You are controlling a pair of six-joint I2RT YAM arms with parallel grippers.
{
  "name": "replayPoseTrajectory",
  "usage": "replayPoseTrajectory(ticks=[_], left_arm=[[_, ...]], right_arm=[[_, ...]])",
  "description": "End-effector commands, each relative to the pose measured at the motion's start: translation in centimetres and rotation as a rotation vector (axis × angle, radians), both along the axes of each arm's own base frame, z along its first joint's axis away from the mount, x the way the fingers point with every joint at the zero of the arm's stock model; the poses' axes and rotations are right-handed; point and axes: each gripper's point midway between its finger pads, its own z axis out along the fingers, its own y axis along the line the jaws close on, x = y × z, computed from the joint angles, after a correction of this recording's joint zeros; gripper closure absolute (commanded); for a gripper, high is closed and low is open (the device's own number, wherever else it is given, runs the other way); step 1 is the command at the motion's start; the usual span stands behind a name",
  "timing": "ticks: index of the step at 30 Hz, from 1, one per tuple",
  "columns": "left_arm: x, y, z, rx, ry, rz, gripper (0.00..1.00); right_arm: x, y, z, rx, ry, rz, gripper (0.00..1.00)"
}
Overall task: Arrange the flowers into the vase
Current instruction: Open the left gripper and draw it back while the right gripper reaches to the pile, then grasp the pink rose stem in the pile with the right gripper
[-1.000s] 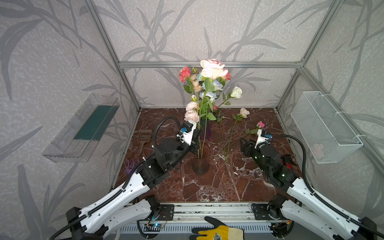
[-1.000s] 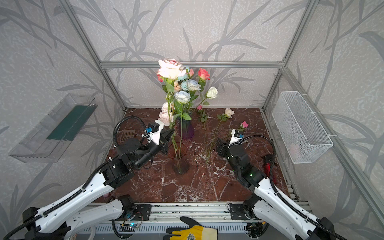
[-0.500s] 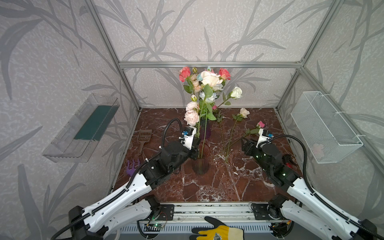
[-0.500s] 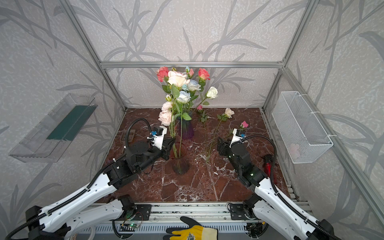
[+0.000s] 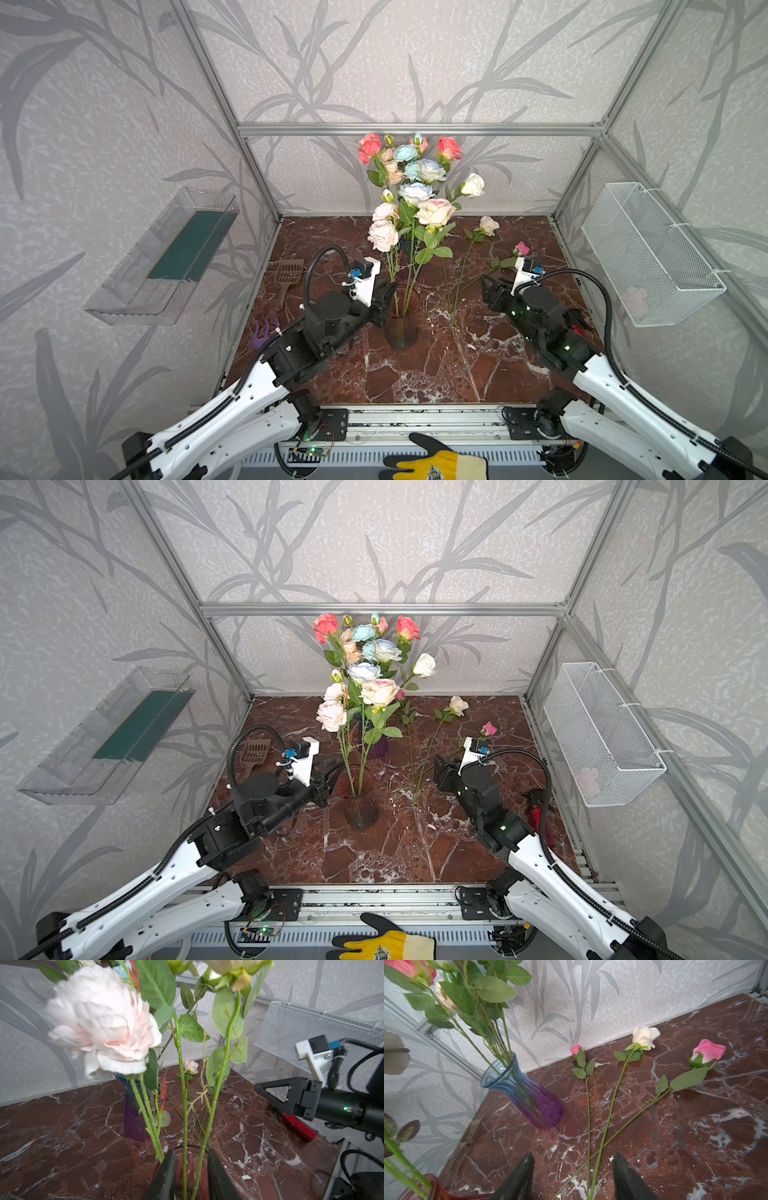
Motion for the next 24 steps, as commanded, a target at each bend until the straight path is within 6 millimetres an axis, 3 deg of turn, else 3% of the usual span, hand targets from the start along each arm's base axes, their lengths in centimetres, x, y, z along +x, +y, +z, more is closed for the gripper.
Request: replayPoseTrajectory(ticks=[1, 6, 11, 16, 20, 24], left_arm=[[-0.3, 2.7, -0.1, -0.019, -0.012, 0.093, 0.64], [-0.8, 8.0, -1.6, -0.114, -0.007, 0.303, 0.55], [-2.0, 10.9, -2.9, -0.205, 0.007, 0.380, 0.52], [-2.6, 12.0, -4.1, -0.255, 0.041, 0.407, 0.52], [-2.6, 11.5, -4.9, -0.256, 0.069, 0.388, 0.50], [-2.6, 10.8, -5.3, -0.265, 0.094, 0.360, 0.50]], right_arm=[[1.3, 0.3, -0.9, -0.067, 0.086, 0.045, 0.40], [4.1, 1.5, -4.6, -0.174, 0.275, 0.131, 0.47], [7.5, 2.9, -7.3, -0.236, 0.355, 0.168, 0.51], [11.9, 6.0, -10.6, -0.309, 0.424, 0.278, 0.56], [15.1, 8.2, -14.5, -0.352, 0.555, 0.344, 0.56], [17.5, 8.4, -18.4, -0.418, 0.686, 0.322, 0.59]])
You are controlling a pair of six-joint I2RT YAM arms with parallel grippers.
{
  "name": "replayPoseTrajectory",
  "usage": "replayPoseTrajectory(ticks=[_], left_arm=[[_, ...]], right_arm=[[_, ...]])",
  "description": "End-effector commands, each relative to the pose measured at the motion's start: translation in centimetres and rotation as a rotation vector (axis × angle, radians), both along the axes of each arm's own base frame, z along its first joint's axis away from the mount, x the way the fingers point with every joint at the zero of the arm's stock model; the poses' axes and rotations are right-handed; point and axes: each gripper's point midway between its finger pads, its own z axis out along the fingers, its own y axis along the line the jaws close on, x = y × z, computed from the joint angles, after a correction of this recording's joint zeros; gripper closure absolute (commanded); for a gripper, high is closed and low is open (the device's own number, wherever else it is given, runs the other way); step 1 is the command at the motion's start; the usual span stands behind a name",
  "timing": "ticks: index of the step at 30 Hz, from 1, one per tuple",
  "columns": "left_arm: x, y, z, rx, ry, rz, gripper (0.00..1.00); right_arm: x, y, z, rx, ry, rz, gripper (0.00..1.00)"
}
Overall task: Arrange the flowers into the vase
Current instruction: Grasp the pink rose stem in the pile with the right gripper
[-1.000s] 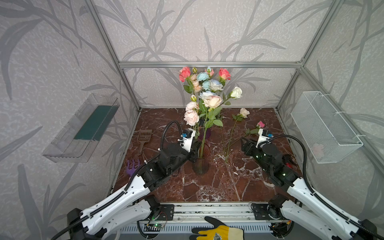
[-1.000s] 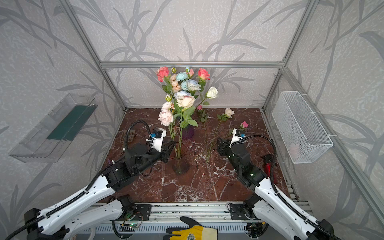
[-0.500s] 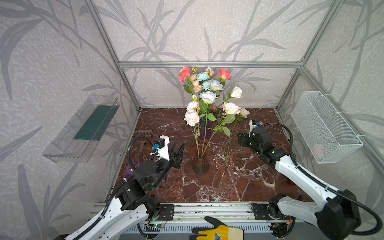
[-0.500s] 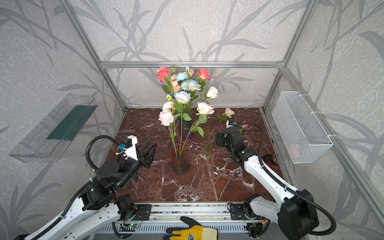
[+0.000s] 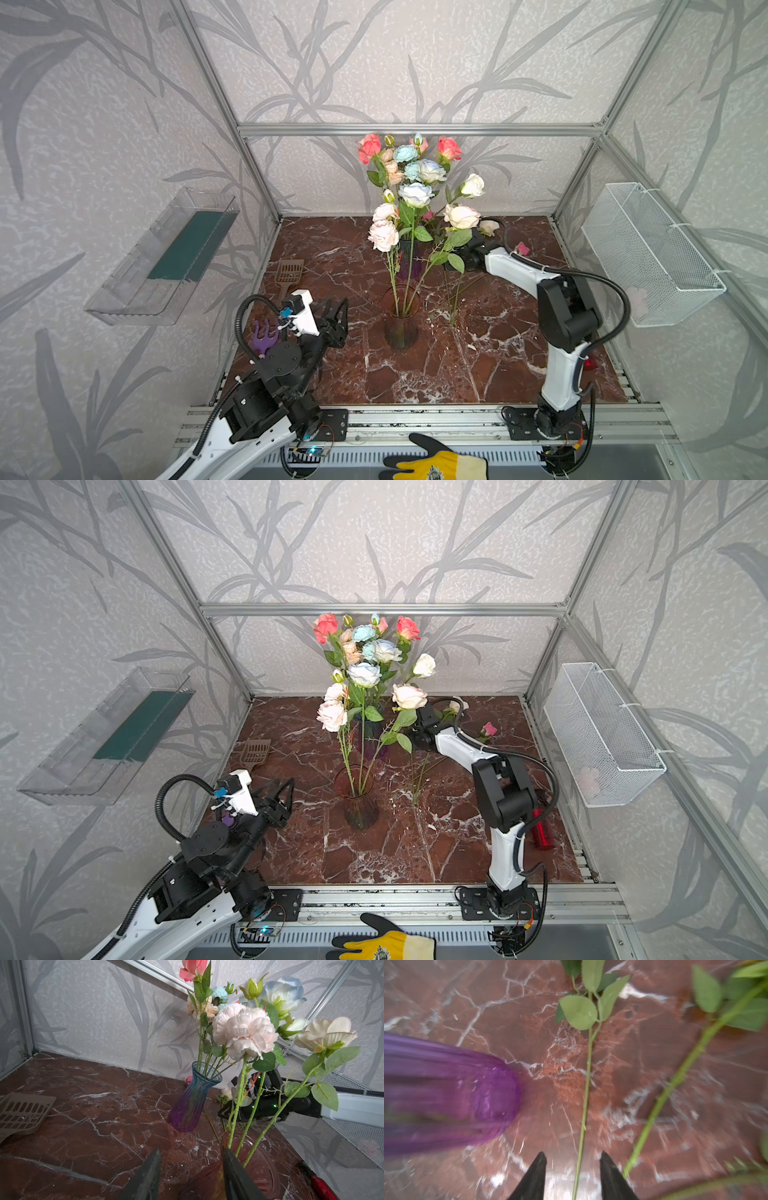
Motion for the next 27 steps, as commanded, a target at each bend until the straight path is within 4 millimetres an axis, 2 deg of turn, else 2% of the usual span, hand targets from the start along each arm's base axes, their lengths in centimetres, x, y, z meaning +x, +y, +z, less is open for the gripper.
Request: replayPoseTrajectory(ticks=[1, 6, 9, 10, 14, 18, 22, 24, 27], left_arm=[[0.1, -0.3, -0.9, -0.030, 0.042, -0.007, 0.50], [0.2, -0.9, -1.2, -0.045, 0.043, -0.025, 0.49], [0.2, -1.0, -1.0, -0.044, 0.037, -0.031, 0.48], [0.2, -1.0, -0.9, -0.042, 0.035, -0.032, 0.48], [0.2, -1.0, -0.5, -0.042, 0.024, -0.030, 0.48], [0.2, -1.0, -0.3, -0.039, 0.021, -0.034, 0.48], [0.0, -1.0, 0.2, -0.042, 0.018, -0.045, 0.48], [-0.2, -1.0, 0.8, -0.034, 0.008, -0.053, 0.48], [-0.6, -0.4, 1.8, -0.009, -0.001, -0.046, 0.47]], right_arm=[[-0.2, -0.8, -3.2, -0.091, 0.132, 0.012, 0.60], [2.1, -0.9, -5.5, -0.166, 0.142, 0.001, 0.60], [2.3, -0.7, -6.7, -0.183, 0.188, 0.015, 0.65], [2.4, -0.6, -7.0, -0.182, 0.195, 0.017, 0.67], [2.4, -0.6, -7.6, -0.164, 0.217, -0.004, 0.88], [2.8, -0.9, -6.0, -0.111, 0.189, -0.045, 1.00], [3.2, -1.2, -3.0, 0.014, 0.127, -0.100, 1.00], [3.3, -1.2, -0.7, 0.122, 0.068, -0.123, 1.00], [2.7, -1.7, 2.0, 0.232, -0.010, -0.149, 1.00]])
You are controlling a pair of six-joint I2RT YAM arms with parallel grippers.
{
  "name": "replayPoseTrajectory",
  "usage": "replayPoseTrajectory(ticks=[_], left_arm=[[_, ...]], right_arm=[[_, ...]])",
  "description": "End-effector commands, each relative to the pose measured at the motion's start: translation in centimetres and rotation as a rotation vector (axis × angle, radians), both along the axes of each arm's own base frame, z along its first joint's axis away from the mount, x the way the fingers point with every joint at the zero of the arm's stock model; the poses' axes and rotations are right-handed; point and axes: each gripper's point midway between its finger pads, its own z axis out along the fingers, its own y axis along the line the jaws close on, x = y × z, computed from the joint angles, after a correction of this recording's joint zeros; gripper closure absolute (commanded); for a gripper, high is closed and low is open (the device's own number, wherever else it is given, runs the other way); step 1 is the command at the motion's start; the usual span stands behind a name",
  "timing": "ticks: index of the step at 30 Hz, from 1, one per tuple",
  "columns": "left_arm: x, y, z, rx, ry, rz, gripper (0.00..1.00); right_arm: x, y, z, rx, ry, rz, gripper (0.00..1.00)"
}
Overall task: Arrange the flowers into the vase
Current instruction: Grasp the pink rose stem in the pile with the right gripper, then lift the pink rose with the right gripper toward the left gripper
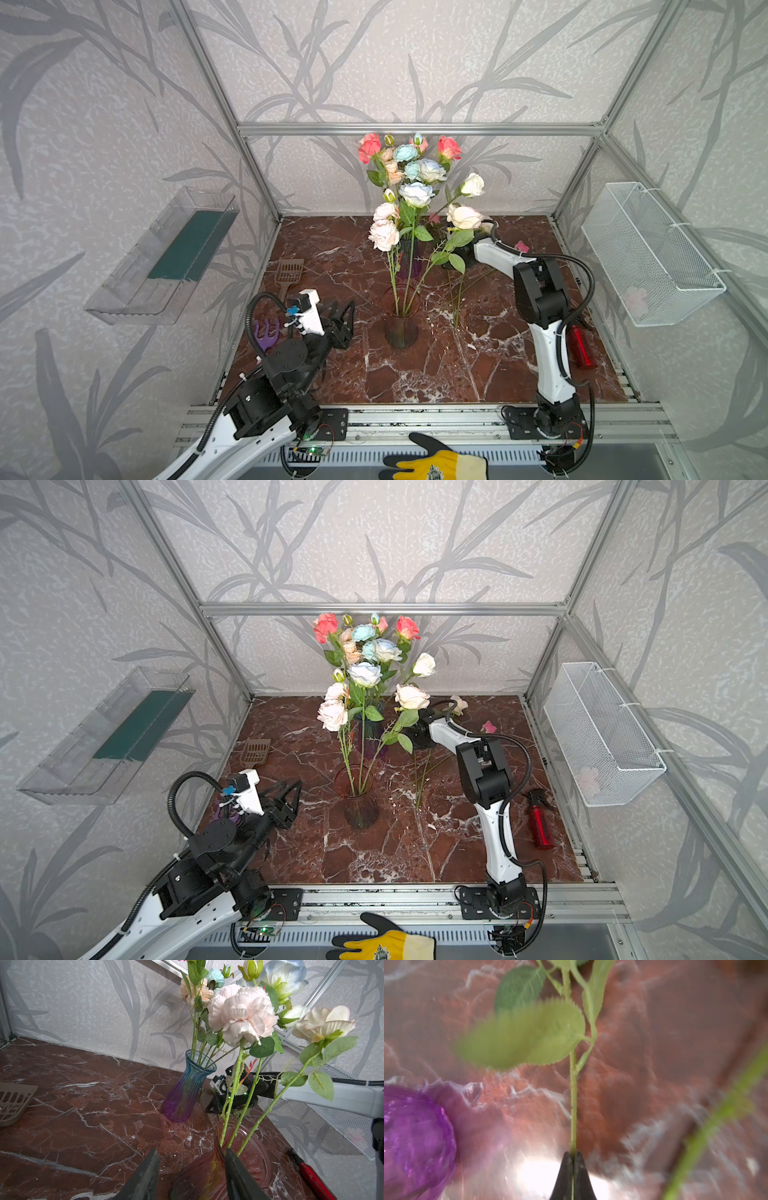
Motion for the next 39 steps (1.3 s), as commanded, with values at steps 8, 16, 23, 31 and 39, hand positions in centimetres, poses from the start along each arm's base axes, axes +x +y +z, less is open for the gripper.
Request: replayPoseTrajectory(ticks=[8, 16, 23, 31, 39], left_arm=[[-1.2, -0.8, 3.3, -0.018, -0.053, -0.093, 0.47], [-3.4, -7.6, 5.8, -0.089, -0.152, -0.462, 0.50], [-4.8, -10.8, 7.4, -0.132, -0.190, -0.645, 0.50], [-3.7, -15.0, 7.6, -0.104, -0.142, -0.739, 0.51], [-4.2, -20.5, 7.8, -0.029, -0.161, -0.806, 0.46]], right_arm=[[-1.5, -0.6, 10.9, 0.312, -0.302, -0.104, 1.00], [-7.3, -4.0, 16.4, 0.441, -0.490, -0.173, 1.00], [-14.4, -7.1, 22.6, 0.498, -0.766, -0.171, 1.00], [-21.5, -9.2, 29.3, 0.619, -1.015, -0.147, 1.00], [-25.8, -8.2, 32.5, 0.745, -1.084, -0.024, 1.00]])
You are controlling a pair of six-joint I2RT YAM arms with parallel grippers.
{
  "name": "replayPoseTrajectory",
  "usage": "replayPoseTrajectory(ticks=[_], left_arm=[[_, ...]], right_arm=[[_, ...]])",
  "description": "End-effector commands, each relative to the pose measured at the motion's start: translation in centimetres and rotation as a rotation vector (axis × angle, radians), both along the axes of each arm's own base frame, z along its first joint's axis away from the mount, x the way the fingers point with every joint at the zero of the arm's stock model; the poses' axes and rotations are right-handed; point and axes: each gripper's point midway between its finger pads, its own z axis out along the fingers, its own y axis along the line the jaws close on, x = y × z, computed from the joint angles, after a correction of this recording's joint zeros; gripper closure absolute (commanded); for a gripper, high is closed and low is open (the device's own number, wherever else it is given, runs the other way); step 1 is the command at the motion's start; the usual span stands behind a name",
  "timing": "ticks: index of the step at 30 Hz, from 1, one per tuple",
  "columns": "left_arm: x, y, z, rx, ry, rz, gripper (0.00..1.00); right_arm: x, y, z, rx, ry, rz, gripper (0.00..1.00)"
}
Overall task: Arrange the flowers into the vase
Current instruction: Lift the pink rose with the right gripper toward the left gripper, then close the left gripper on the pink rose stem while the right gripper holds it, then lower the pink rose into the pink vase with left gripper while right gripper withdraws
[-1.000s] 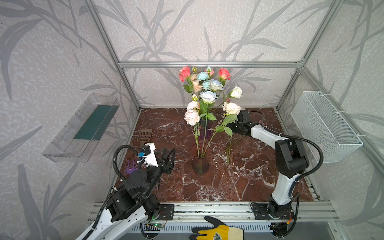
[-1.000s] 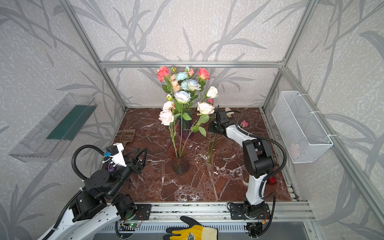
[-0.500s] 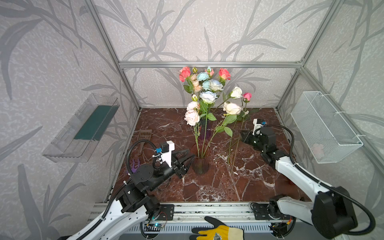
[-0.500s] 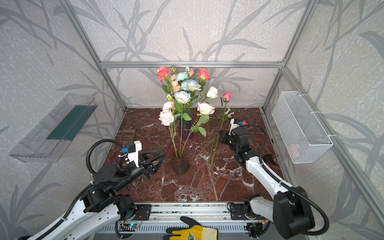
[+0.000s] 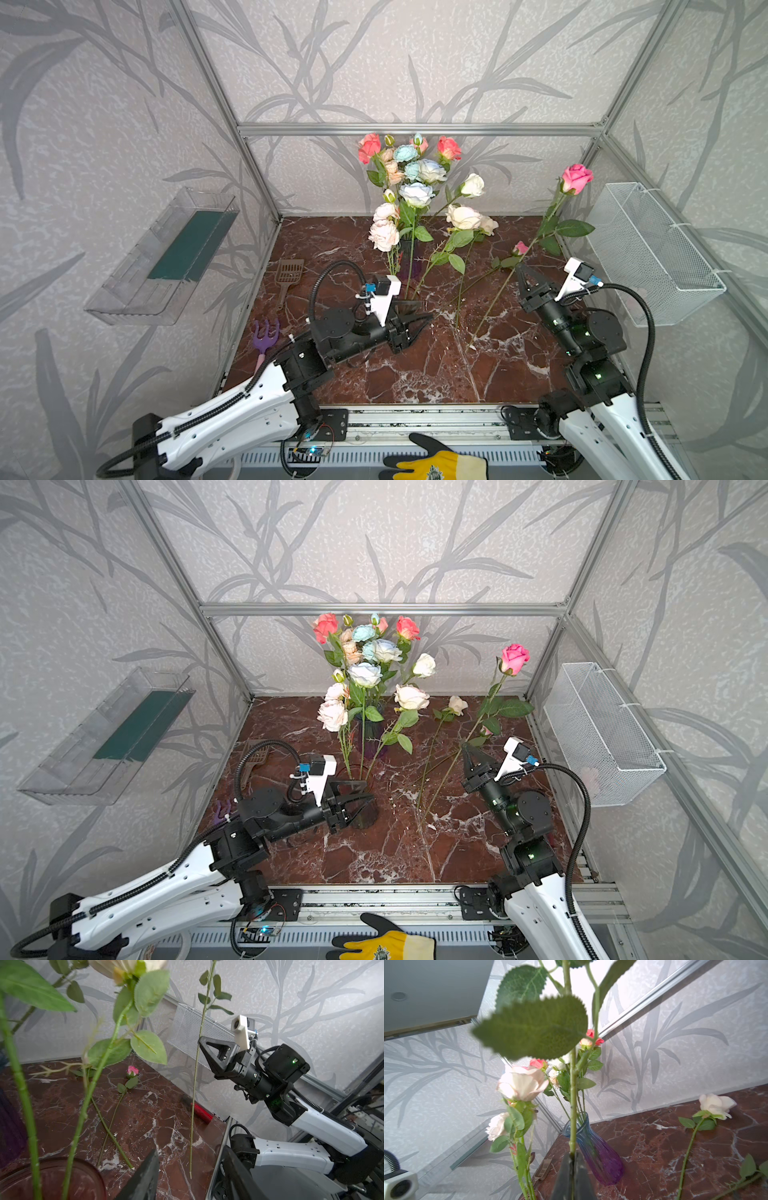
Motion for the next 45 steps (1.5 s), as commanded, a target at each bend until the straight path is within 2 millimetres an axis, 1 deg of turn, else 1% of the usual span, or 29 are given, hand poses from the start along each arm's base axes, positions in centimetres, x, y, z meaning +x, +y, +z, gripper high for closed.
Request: replayPoseTrajectory(ticks=[1, 5, 8, 10, 12, 16, 19, 21, 23, 25, 27, 29, 30, 33, 34, 35, 36, 37, 39, 40, 41, 45], left_arm=[[-0.1, -2.1, 3.0, -0.031, -0.085, -0.027, 0.45], [0.2, -5.2, 3.4, -0.001, -0.092, -0.066, 0.42], [0.0, -7.6, 3.9, 0.013, -0.116, -0.100, 0.42], [-0.3, -9.0, 3.9, 0.033, -0.149, -0.103, 0.42], [-0.1, -10.3, 3.6, 0.052, -0.153, -0.102, 0.41], [1.2, -11.9, 2.7, 0.088, -0.145, -0.057, 0.42], [2.6, -12.4, 2.3, 0.101, -0.144, 0.003, 0.44], [3.1, -12.9, 2.2, 0.109, -0.143, 0.021, 0.46], [3.1, -13.5, 2.2, 0.111, -0.145, 0.002, 0.49], [2.8, -14.3, 2.0, 0.106, -0.150, -0.029, 0.57], [2.9, -14.7, 1.8, 0.104, -0.147, -0.030, 0.64], [3.0, -14.9, 1.7, 0.099, -0.152, -0.031, 0.75], [3.2, -14.9, 1.7, 0.098, -0.152, -0.022, 0.82], [3.6, -14.5, 2.0, 0.089, -0.154, 0.008, 1.00], [3.7, -14.3, 2.2, 0.084, -0.154, 0.019, 1.00], [3.7, -14.1, 2.3, 0.079, -0.155, 0.029, 1.00], [3.9, -13.9, 2.5, 0.077, -0.156, 0.042, 1.00], [4.0, -13.6, 2.8, 0.073, -0.159, 0.054, 1.00], [4.1, -12.9, 3.4, 0.071, -0.173, 0.077, 1.00], [4.1, -12.5, 3.9, 0.071, -0.186, 0.086, 1.00], [4.0, -12.0, 4.4, 0.070, -0.203, 0.093, 1.00], [3.5, -9.2, 7.4, 0.057, -0.284, 0.138, 1.00]], right_arm=[[-1.4, 1.0, 0.6, 0.005, -0.041, 0.073, 1.00], [-2.6, 1.4, 2.1, 0.013, -0.072, 0.121, 1.00], [-3.5, 2.0, 3.2, 0.037, -0.099, 0.169, 1.00], [-3.8, 2.2, 3.5, 0.037, -0.107, 0.184, 1.00], [-4.0, 2.3, 3.6, 0.042, -0.109, 0.196, 1.00], [-4.6, 2.8, 3.8, 0.041, -0.119, 0.236, 1.00], [-4.8, 3.1, 3.9, 0.056, -0.118, 0.263, 1.00], [-4.9, 3.3, 3.9, 0.063, -0.118, 0.279, 1.00], [-5.0, 3.4, 3.8, 0.066, -0.116, 0.289, 1.00], [-5.1, 3.5, 3.8, 0.076, -0.118, 0.299, 1.00], [-5.1, 3.6, 3.7, 0.077, -0.115, 0.305, 1.00], [-5.1, 3.7, 3.7, 0.075, -0.115, 0.307, 1.00], [-5.1, 3.7, 3.7, 0.075, -0.116, 0.308, 1.00], [-5.3, 3.8, 3.7, 0.074, -0.115, 0.318, 1.00], [-5.3, 3.9, 3.7, 0.071, -0.113, 0.322, 0.99], [-5.2, 3.9, 3.6, 0.068, -0.106, 0.323, 0.92], [-5.3, 3.9, 3.6, 0.065, -0.102, 0.323, 0.82], [-5.4, 3.9, 3.6, 0.062, -0.104, 0.325, 0.69], [-5.5, 3.8, 3.5, 0.054, -0.103, 0.317, 0.57], [-5.6, 3.7, 3.5, 0.051, -0.108, 0.309, 0.53], [-5.7, 3.5, 3.6, 0.048, -0.112, 0.299, 0.51], [-5.9, 2.4, 3.3, 0.033, -0.108, 0.231, 0.48]])
